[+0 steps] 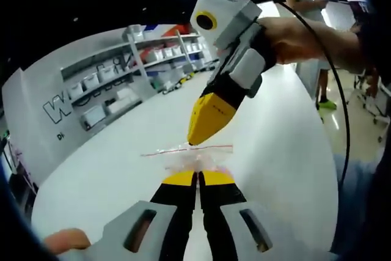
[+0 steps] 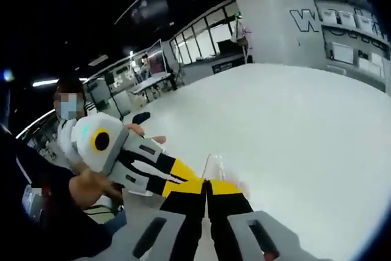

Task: Open the resealable bag by pulling the two sides of the seal apart until the entire bag opening is separated and visibly accessible.

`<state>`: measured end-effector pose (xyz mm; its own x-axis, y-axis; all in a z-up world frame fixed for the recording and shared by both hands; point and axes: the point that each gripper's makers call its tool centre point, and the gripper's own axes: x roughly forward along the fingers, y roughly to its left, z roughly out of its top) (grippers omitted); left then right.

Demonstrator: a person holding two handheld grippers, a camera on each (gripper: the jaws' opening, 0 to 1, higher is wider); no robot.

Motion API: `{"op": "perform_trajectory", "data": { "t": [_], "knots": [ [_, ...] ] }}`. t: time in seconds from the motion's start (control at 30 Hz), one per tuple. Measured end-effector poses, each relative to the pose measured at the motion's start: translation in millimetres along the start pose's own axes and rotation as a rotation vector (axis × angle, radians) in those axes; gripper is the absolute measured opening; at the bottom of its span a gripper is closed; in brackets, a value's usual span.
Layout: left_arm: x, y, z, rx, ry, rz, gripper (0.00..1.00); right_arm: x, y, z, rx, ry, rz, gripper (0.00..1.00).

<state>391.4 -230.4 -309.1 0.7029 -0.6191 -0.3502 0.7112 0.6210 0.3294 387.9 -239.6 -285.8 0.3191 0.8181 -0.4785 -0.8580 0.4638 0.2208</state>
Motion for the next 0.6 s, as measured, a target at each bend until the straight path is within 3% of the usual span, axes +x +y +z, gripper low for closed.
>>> {"op": "perform_trajectory", "data": {
  "t": [0.07,0.6],
  "knots": [
    [0,-0.1,0.0,0.0,0.0,0.0,0.03,0,2,0.5,0.015,0.003,0.013,0.05],
    [0,-1.3,2.2,0.012,0.0,0.0,0.03,7,10,-3.4,0.017,0.036,0.038,0.03]
  ]
}}
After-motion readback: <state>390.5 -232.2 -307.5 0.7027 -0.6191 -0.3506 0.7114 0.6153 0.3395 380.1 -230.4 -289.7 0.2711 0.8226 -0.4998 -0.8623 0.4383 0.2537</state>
